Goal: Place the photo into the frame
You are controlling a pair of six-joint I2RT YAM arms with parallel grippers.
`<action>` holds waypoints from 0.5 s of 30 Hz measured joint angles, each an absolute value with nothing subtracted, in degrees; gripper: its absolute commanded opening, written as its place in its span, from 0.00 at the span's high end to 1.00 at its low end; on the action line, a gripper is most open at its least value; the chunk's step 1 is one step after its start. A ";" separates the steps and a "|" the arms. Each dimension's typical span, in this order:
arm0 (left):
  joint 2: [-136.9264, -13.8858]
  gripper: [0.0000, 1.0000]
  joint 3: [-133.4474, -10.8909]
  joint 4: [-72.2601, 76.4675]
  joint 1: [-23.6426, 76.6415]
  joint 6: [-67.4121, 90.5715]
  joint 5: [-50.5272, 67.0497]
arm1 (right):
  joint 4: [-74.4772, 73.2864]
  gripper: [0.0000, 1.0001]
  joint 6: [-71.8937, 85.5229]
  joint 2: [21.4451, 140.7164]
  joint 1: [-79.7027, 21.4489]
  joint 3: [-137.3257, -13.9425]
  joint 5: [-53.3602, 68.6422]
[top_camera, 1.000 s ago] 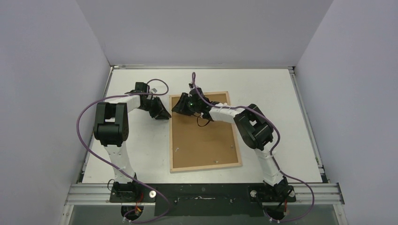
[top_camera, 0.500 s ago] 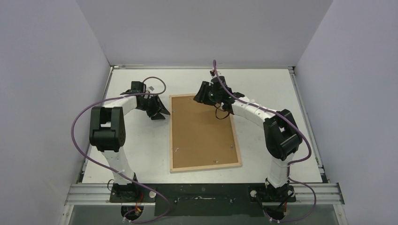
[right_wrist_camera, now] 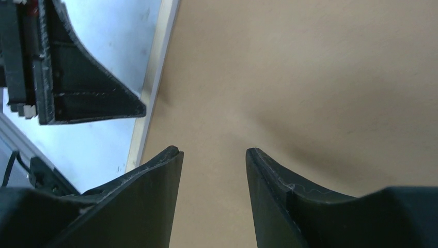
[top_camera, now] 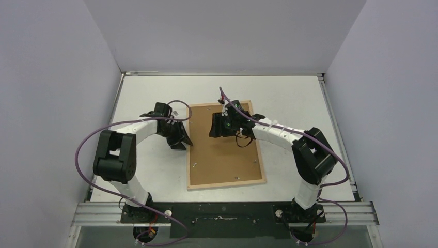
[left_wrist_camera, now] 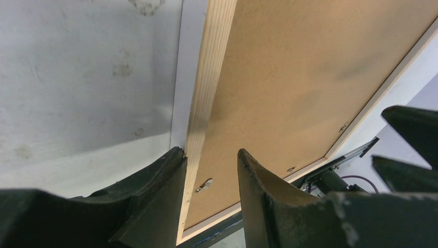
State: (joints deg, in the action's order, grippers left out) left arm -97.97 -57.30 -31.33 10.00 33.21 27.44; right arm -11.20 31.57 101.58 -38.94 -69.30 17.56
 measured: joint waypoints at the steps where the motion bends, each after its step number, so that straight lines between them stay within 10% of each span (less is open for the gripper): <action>1: -97.60 0.61 -56.77 -31.40 10.52 33.87 26.89 | -11.20 0.52 31.81 101.32 -39.62 -68.77 17.78; 15: -89.19 0.75 -48.84 -29.50 14.50 38.41 20.27 | -7.64 0.58 45.95 97.01 -43.31 -59.64 17.50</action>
State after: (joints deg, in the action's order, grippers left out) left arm -89.19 -48.84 -29.50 14.50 38.41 20.27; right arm -7.64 45.95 97.01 -43.31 -59.64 17.50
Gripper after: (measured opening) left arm 0.254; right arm 0.434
